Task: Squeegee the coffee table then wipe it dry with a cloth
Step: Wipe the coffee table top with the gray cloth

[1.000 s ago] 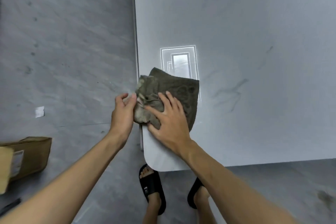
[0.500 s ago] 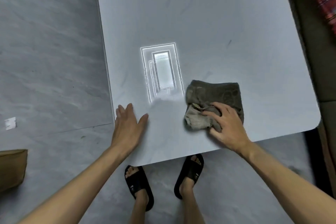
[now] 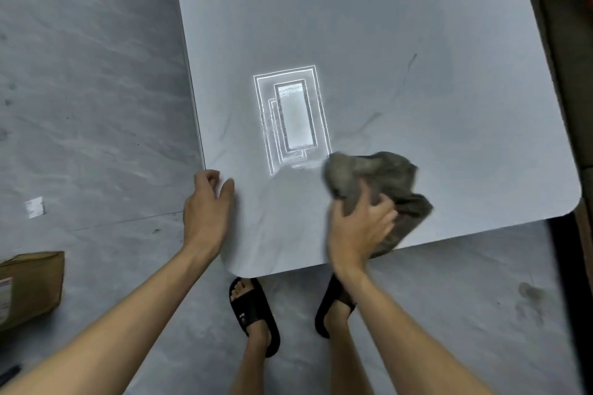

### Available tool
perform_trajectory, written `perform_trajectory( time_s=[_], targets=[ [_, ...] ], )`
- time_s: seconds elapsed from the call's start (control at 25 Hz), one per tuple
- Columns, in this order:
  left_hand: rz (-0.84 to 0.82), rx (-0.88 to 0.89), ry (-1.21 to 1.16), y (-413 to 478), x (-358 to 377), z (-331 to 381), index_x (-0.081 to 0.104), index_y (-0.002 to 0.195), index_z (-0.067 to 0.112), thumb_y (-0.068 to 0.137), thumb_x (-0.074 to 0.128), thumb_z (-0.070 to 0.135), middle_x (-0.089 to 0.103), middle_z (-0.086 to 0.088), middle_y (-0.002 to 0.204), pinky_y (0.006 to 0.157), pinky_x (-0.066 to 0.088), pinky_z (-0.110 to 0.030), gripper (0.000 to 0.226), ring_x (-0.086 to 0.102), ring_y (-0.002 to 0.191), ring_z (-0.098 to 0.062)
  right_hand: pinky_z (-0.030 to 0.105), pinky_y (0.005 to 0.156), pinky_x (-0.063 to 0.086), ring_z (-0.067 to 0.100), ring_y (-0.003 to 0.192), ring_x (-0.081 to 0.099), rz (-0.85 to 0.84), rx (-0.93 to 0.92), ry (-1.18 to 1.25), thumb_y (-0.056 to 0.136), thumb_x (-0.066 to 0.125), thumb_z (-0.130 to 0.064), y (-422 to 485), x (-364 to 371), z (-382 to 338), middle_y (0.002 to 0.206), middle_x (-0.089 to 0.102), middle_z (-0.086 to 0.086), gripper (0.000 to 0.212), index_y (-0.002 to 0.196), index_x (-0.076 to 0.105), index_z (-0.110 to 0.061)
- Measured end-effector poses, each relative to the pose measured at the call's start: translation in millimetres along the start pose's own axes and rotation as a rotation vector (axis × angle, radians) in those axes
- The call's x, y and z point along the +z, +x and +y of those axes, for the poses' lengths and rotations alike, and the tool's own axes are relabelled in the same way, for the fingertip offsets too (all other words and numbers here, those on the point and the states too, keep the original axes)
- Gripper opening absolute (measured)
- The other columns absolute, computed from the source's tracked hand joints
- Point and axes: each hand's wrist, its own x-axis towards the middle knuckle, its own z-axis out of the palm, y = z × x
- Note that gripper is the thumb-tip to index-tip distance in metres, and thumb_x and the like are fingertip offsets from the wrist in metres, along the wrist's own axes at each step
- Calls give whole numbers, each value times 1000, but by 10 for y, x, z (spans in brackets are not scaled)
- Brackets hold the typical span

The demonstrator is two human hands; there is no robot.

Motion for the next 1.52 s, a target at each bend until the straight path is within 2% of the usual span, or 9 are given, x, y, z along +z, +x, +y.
perform_trajectory(
  time_s=[0.2,0.4,0.6,0.84,1.04,1.16,1.36,1.44,1.52],
  targets=[
    [26,95,163,-44,-146,-122,41,130,18,96,47,37,62,-15,116,79,39,-34,39,58,103,-33,45,91,44,27,107,44,-522,-926,-76,71,58,-52,-873,203,-278,120,49,9,57,125,53,-35],
    [-139,251,337,-217,165,0,39,130,15,94,52,33,47,-4,141,91,41,-33,42,51,123,-24,39,98,34,26,112,43,-781,-1594,-235,75,59,-57,-85,-64,326,129,50,10,62,132,49,-36],
    [-273,402,479,-318,732,274,48,119,12,89,56,26,39,-6,127,87,44,-35,34,50,115,-28,37,98,35,22,111,41,-649,-1324,-324,70,60,-54,1102,-708,1345,125,50,5,60,127,52,-40],
    [-409,163,685,-311,1237,641,35,130,11,90,48,35,4,-37,153,112,30,-53,48,1,145,-48,47,96,40,33,110,40,-79,-200,-128,77,49,-40,2099,-1146,2217,122,45,13,52,127,53,-31],
    [-460,32,637,-329,1295,862,36,107,15,85,49,25,-4,-41,151,107,35,-51,27,-7,145,-49,47,91,36,40,106,46,169,405,-36,79,54,-39,1988,-769,1526,117,49,19,51,127,54,-23],
    [-487,-24,645,-338,1303,966,38,104,14,84,49,22,1,-42,150,94,38,-43,24,-2,145,-49,44,85,36,35,101,46,35,28,-85,71,55,-44,1337,-526,1058,116,48,15,56,124,55,-24],
    [-279,59,574,-292,1166,1022,42,99,14,83,50,17,56,-16,102,72,34,-36,17,52,100,-39,38,93,34,25,108,43,-650,-1306,-253,68,61,-56,1280,-578,1035,123,46,7,68,132,46,-39],
    [-134,119,519,-304,1031,1005,41,99,16,86,47,16,56,-4,78,65,37,-35,14,51,70,-28,39,92,37,25,107,45,-654,-1401,-336,67,62,-56,1727,-681,1116,123,51,7,67,130,48,-41],
    [-67,176,499,-304,924,950,40,101,19,87,47,16,56,3,72,63,41,-36,15,52,62,-23,40,89,40,30,102,50,-491,-1167,-309,65,65,-51,2076,-818,1307,117,53,9,62,125,51,-43]
  ],
)
